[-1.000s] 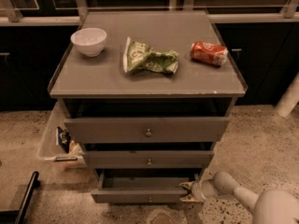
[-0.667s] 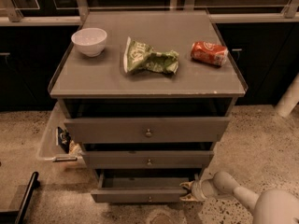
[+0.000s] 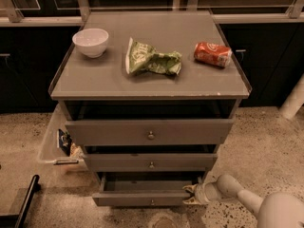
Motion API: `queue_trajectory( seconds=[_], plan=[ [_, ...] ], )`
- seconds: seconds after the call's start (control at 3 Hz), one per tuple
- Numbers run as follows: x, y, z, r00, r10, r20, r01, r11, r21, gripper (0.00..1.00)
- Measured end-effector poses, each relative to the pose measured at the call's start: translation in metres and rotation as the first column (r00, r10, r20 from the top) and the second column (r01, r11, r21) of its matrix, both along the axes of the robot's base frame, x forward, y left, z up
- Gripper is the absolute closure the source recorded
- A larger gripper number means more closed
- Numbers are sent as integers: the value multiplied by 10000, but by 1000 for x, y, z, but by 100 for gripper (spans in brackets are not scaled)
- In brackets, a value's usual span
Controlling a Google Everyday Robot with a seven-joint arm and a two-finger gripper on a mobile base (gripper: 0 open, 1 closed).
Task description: Open bottom drawer
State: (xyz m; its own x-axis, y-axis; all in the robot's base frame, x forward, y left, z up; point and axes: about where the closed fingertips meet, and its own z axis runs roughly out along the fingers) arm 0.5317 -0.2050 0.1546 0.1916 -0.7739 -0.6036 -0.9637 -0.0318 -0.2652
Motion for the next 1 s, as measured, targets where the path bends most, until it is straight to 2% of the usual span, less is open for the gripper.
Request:
queue_trajectory(
  seconds=[0.67,1.0],
  plan=[
    [4,1,-2,9999,-36,-135,38,9999,158,12],
    [-12,2,-8,9993,147,-330,-127,9981,602,15]
  ],
)
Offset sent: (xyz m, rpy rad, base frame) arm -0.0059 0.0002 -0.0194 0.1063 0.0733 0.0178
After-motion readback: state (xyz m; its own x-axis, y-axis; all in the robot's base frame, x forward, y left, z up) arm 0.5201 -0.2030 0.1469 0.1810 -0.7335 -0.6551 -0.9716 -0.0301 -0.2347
